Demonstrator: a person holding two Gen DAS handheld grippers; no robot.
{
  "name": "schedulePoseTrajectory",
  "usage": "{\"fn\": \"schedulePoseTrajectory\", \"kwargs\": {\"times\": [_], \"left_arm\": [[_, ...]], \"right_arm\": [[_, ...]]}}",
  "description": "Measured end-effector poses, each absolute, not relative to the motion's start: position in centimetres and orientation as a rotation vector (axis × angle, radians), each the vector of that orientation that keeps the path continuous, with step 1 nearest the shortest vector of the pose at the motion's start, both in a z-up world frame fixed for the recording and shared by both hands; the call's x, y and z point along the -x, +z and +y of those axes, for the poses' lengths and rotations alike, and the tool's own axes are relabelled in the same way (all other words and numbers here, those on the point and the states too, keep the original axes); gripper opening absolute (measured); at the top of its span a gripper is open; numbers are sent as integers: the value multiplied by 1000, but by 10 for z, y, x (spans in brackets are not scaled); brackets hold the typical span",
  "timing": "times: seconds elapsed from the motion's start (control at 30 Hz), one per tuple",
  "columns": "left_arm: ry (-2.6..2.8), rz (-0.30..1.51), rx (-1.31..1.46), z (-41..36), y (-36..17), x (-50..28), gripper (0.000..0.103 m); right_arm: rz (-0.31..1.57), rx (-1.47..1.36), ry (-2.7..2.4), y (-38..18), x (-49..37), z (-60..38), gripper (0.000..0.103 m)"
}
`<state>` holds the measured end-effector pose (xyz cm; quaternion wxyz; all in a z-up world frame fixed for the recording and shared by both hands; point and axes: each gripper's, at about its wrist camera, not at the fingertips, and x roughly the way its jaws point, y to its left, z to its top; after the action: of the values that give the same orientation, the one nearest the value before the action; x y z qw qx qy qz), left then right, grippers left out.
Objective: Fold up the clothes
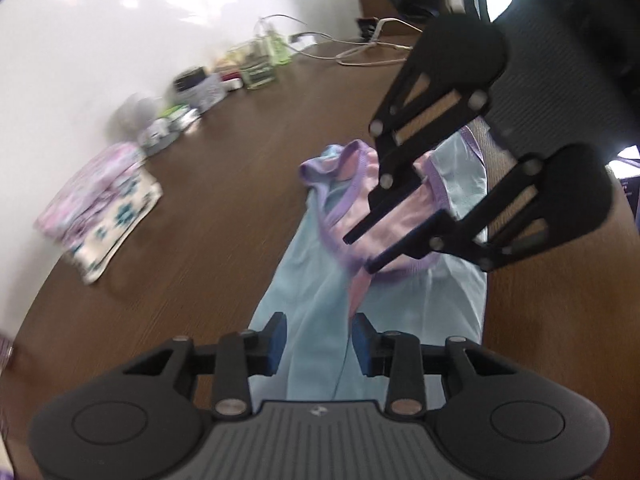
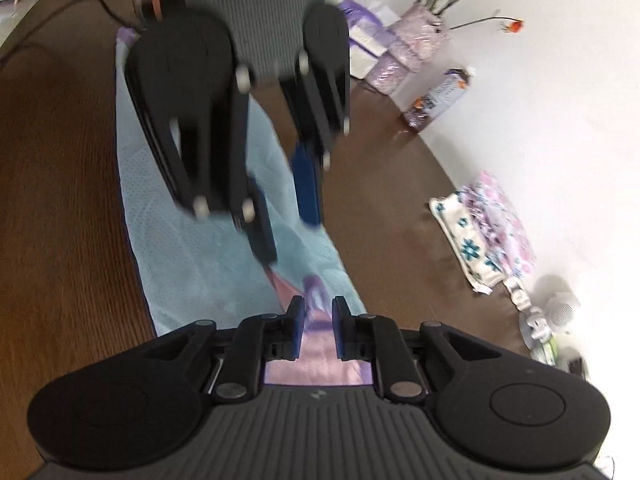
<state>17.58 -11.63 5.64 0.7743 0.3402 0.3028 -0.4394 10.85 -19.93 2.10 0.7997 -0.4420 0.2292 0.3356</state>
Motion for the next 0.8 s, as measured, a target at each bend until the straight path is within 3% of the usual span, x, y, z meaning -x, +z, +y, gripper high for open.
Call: {"fn": "schedulePoseTrajectory", "kwargs": {"times": [0.1, 0.13, 0.17, 0.3, 0.5, 0.8], "left_arm": [[-966, 653, -745, -132, 51, -182, 32], [-968, 652, -749, -136, 50, -183, 12], [-969, 649, -754, -137, 51, -182, 0], [-941, 589, -807, -142, 57, -174, 1], [-852, 479, -894, -149, 64, -160, 1], [-871, 465, -933, -153, 57, -150, 1]], "right_arm": [[503, 913, 708, 27, -107, -213, 22], [508, 902, 707, 27, -107, -218, 30], [514, 890, 709, 27, -108, -221, 42], [529, 841, 740, 24, -118, -228, 49], [530, 786, 709, 14, -154, -220, 50], [548, 798, 582, -3, -192, -208, 50]]}}
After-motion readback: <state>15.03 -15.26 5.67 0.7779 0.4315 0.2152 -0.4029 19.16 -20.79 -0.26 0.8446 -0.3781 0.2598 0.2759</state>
